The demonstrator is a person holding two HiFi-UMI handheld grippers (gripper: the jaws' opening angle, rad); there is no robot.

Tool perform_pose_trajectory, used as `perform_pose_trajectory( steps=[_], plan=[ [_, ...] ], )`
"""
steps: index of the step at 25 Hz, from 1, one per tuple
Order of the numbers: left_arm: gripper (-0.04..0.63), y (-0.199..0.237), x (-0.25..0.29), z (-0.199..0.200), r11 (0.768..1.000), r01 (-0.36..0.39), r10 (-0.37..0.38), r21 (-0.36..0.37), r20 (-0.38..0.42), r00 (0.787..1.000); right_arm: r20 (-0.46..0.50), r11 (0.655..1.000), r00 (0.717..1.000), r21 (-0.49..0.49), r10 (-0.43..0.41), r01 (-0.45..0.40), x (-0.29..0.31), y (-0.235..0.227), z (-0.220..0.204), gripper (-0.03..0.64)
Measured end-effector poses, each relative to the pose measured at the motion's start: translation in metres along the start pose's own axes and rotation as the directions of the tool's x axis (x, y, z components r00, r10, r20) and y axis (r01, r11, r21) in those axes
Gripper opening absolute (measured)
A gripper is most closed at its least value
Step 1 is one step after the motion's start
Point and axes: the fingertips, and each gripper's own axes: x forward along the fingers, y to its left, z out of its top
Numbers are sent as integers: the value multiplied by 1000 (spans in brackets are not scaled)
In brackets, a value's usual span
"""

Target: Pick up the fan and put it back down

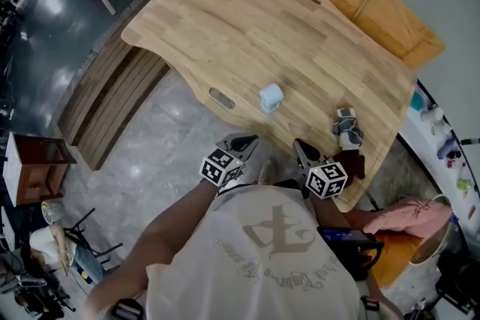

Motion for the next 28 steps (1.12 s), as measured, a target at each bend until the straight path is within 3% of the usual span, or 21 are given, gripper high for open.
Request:
perform_pose_trajectory(
  steps=[28],
  plan=[
    [14,55,75,6,997,-69,67,-19,-55,996,-79,999,996,20,45,-44,32,-49,12,15]
  ],
)
